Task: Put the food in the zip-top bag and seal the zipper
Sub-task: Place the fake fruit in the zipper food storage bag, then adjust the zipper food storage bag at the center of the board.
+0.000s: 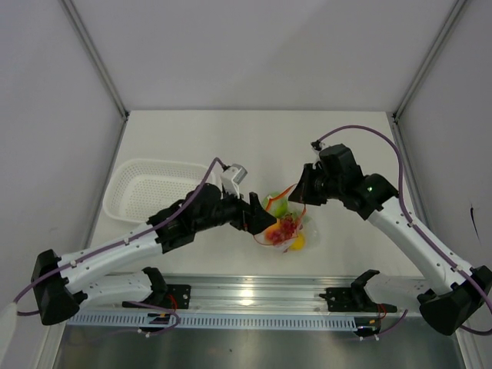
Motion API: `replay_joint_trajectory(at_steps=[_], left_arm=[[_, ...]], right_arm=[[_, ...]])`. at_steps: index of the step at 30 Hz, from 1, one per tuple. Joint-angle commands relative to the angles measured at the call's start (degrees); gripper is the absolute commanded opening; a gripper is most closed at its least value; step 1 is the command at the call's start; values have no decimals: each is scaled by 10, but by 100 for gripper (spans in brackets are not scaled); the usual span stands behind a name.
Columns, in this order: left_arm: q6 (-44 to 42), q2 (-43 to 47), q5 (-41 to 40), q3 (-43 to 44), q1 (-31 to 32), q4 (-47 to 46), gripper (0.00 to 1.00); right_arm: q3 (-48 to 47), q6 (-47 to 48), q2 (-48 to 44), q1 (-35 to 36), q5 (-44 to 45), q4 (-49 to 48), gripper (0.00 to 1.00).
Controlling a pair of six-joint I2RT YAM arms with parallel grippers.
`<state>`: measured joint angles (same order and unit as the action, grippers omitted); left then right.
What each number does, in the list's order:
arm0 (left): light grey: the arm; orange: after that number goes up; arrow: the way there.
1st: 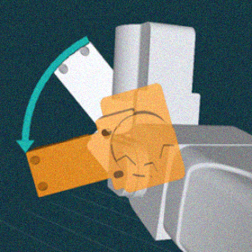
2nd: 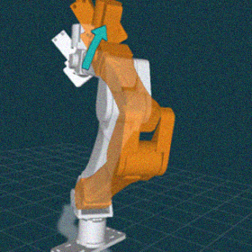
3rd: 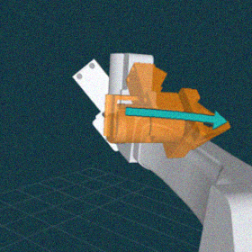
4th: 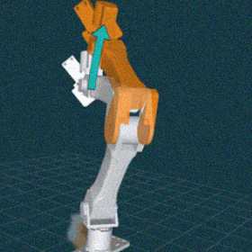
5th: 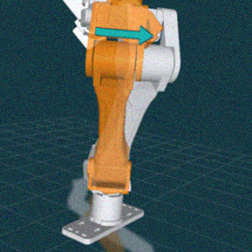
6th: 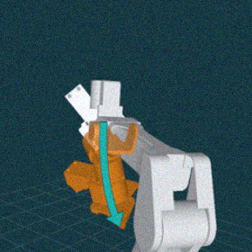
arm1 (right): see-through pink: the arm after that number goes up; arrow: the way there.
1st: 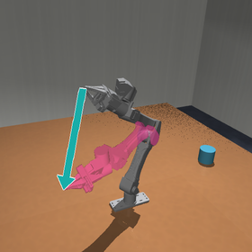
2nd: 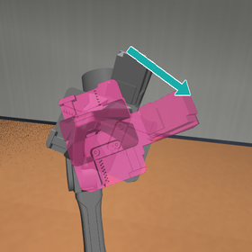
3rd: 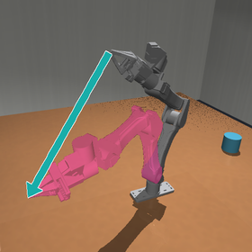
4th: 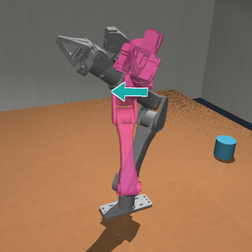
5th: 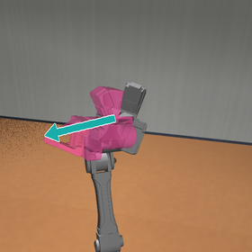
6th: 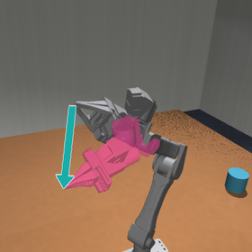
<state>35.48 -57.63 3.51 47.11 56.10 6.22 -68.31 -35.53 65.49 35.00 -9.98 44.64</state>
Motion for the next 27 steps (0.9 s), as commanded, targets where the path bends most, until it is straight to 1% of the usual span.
replay_joint_trajectory(at_steps=[1, 4, 15, 17, 19, 20, 22, 24, 25, 27], left_arm=[[-10, -28, 26, -6, 6, 5, 99], [-9, -52, 31, -1, 6, 13, 99], [6, -91, 73, -3, 6, 4, 100], [13, -99, 86, -2, 6, 3, 82], [12, -106, 96, 5, 6, -1, 59], [13, -107, 108, 6, 6, -4, 39], [13, -108, 122, 13, 6, -9, 29], [12, -110, 125, 21, 6, 0, 24], [10, -108, 127, 28, 6, 1, 18], [5, -108, 129, 36, 6, 13, 10]], right_arm=[[-13, 0, -24, -1, -8, -13, 0], [-13, 1, -25, -2, -7, -10, 0], [-2, 0, -31, 1, -5, -8, 0], [-1, 1, -32, 2, -3, -10, 0], [2, 2, -32, 1, 0, -5, 0], [3, 5, -32, 2, 8, -3, 0], [8, 7, -34, 2, 16, 0, 0], [11, 14, -35, 2, 34, 4, 0], [12, 18, -35, 2, 41, 12, 0], [12, 27, -36, 2, 63, 22, 0]])
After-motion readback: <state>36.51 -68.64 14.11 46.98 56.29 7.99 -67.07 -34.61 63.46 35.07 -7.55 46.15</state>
